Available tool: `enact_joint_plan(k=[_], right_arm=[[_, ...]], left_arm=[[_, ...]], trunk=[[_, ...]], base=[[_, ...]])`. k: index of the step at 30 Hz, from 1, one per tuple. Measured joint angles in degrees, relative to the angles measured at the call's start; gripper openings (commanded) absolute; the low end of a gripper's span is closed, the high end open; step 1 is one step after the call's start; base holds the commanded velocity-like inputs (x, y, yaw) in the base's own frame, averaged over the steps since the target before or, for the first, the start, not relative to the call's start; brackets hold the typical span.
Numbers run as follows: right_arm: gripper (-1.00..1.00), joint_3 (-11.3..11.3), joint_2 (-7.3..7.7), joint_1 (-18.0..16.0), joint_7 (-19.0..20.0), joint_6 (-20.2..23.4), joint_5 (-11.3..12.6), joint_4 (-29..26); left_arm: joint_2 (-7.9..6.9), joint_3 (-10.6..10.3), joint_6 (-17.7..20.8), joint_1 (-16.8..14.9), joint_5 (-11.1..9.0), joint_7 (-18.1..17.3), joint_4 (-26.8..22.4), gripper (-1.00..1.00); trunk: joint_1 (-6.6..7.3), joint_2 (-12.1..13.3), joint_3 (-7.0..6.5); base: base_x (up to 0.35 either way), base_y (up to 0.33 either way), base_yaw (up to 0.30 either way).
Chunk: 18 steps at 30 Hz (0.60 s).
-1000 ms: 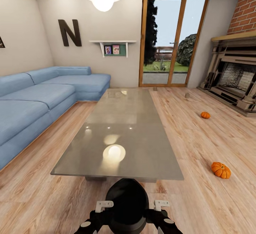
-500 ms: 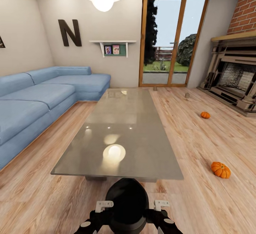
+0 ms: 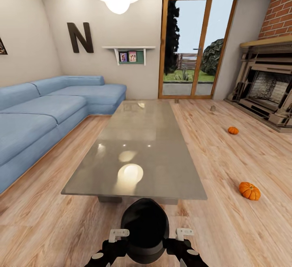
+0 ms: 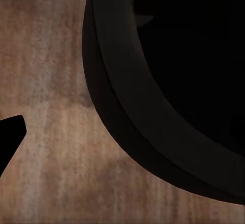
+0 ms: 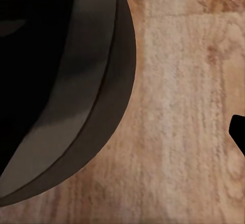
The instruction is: Place each of the two pumpkins and all three candles from the living room inside a cabinet in the living room (use any cabinet), then make sure every cabinet is closed, and position the cauldron so it is next to a table in the living room.
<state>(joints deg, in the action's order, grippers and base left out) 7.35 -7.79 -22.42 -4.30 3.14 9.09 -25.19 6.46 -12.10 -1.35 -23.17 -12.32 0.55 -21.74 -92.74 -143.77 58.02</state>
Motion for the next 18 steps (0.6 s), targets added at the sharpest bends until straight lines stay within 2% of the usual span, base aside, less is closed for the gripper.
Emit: enact_joint_plan(k=[6,18], right_arm=[[1.0,0.0,0.0,0.01,0.0,0.0,0.0,0.0],[1.0,0.0,0.0,0.02,0.0,0.0,0.0,0.0]], left_arm=[[0.0,0.0,0.0,0.0,-0.04,0.0,0.0,1.0],[0.08,0.0,0.0,0.0,-0.09,0.0,0.0,1.0]], trunk=[[0.0,0.0,0.0],[0.31,0.16,-2.65]], base=[[0.0,0.0,0.0],[0.0,0.0,0.0]])
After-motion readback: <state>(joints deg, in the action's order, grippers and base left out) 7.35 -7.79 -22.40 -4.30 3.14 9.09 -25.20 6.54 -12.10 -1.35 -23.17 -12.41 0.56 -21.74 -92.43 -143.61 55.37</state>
